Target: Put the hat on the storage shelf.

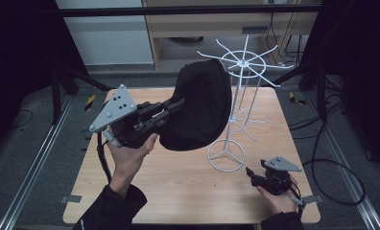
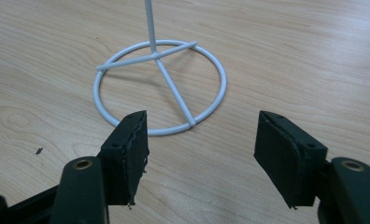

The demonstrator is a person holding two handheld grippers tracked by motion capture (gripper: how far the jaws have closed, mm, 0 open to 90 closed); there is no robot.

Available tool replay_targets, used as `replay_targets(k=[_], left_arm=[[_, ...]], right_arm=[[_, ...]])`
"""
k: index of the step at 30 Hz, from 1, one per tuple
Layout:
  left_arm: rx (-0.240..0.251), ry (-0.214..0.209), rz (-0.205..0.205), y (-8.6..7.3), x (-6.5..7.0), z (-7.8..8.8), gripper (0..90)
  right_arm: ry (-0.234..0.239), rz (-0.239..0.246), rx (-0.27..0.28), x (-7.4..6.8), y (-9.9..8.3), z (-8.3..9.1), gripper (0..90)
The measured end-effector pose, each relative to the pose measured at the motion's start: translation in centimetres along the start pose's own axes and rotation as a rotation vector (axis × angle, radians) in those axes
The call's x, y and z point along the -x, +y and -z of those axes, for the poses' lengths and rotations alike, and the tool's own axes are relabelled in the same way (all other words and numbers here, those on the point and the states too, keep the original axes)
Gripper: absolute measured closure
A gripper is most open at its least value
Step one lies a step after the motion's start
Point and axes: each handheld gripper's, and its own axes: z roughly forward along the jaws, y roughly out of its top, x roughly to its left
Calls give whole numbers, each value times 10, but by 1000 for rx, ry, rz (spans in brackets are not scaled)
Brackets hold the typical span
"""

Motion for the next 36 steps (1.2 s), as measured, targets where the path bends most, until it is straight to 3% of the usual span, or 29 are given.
replay_targets(k=[15,36], left_arm=[[-78,21,50,-34,-16,-6,816],[-183,57,48,-61,-19,-31,766]], right_arm=[[-1,4,-5,0,0,-1,350],[1,0,-10,0,-1,-1,348]])
